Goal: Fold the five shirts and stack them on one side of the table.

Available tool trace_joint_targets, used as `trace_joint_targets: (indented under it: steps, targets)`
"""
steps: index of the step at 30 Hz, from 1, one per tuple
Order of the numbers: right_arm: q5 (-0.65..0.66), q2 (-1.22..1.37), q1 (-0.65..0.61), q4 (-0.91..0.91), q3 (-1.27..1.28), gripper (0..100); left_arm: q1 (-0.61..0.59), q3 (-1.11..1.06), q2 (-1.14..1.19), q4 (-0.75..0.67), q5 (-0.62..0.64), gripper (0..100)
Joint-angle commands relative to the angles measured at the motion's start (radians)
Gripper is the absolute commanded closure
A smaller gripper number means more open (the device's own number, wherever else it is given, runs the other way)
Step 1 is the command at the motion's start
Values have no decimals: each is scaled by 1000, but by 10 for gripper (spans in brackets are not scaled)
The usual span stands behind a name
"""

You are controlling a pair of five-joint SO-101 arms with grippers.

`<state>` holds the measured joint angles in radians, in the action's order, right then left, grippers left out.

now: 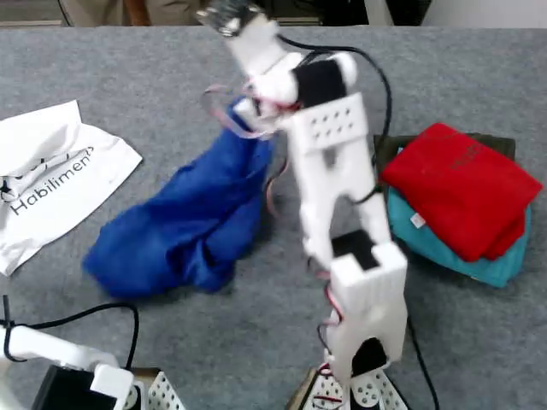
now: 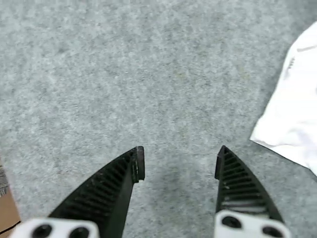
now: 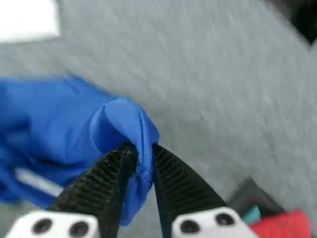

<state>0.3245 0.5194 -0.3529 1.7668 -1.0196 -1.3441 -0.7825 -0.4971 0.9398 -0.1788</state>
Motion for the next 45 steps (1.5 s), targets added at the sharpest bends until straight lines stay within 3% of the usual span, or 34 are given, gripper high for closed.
trace_joint_targets:
  steps: [1,7,10,12,18,22,26,30,38,43,45]
  targets:
    - [109,73,145,18,73,994,43,5,-24,-5,11,757]
    - [308,114,262,5,437,990,147,-37,-31,-2,12,757]
    - [327,111,292,-38,550,980,255,-48,-31,64,12,757]
    - [290,111,308,-58,559,909,353,-48,-31,114,21,757]
    - [304,74,265,20,475,517,686,-26,-22,146,146,754]
    - [301,-7,197,20,458,496,852,25,-22,146,235,753]
    - [209,-105,102,20,460,512,959,46,-22,141,278,756]
    - [87,-183,-41,20,460,511,914,38,-28,164,285,755]
    - [-41,-90,-381,20,504,511,635,32,-28,209,279,755]
    - [-40,58,-453,14,483,516,482,32,-24,209,279,757]
    - [-38,122,-447,15,466,565,445,32,-24,209,279,756]
